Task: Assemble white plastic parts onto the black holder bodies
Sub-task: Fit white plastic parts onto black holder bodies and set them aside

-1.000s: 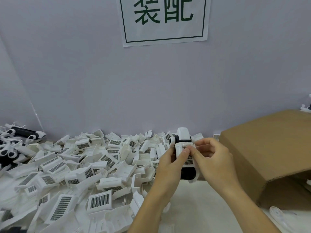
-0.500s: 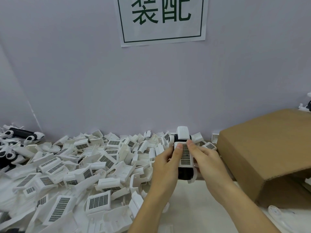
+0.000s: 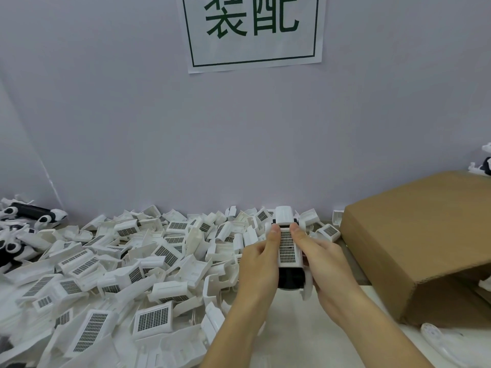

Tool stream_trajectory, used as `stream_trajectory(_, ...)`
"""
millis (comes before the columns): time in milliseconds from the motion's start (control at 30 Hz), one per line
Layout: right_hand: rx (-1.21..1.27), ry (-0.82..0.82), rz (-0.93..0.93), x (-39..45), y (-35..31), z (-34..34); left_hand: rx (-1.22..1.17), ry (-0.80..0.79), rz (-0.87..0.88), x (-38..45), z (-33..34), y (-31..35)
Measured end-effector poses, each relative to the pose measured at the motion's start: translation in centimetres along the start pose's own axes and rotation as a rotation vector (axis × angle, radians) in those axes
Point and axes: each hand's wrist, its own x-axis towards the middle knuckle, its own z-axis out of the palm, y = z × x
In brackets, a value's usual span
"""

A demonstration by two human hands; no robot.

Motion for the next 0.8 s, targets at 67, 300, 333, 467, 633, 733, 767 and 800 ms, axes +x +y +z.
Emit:
stream_trajectory(67,-0.002,0.006,-0.001,0.0,0.01,-0.02,0.0,0.008,-0.005,0.07,0.0,0.0)
stream_trajectory(300,-0.031,0.034,-0.014,0.1,0.24,-0.15,0.083,0.018,-0.003,0.18,0.01,-0.06)
stream_trajectory(333,-0.033,0.039,-0.011,0.14,0.36,-0.18,0.098,0.014,-0.001,0.18,0.01,-0.07)
stream_trajectory(467,-0.035,0.058,-0.012,0.33,0.86,-0.14,0.102,-0.012,0.004,0.23,0.0,-0.1)
stream_trajectory(633,0.005,0.047,-0.013,0.46,0.96,-0.22,0.033,-0.078,0.017,0.39,0.04,-0.39)
stream_trajectory(733,0.034,0.057,-0.013,0.52,0.94,-0.45,0.005,-0.153,0.044,0.33,0.28,-0.66)
stream_trajectory(767,0.033,0.057,-0.012,0.54,0.95,-0.52,0.011,-0.165,0.05,0.32,0.3,-0.71)
stream_trajectory(800,0.029,0.054,-0.011,0.57,0.96,-0.61,0.024,-0.166,0.053,0.38,0.28,-0.78)
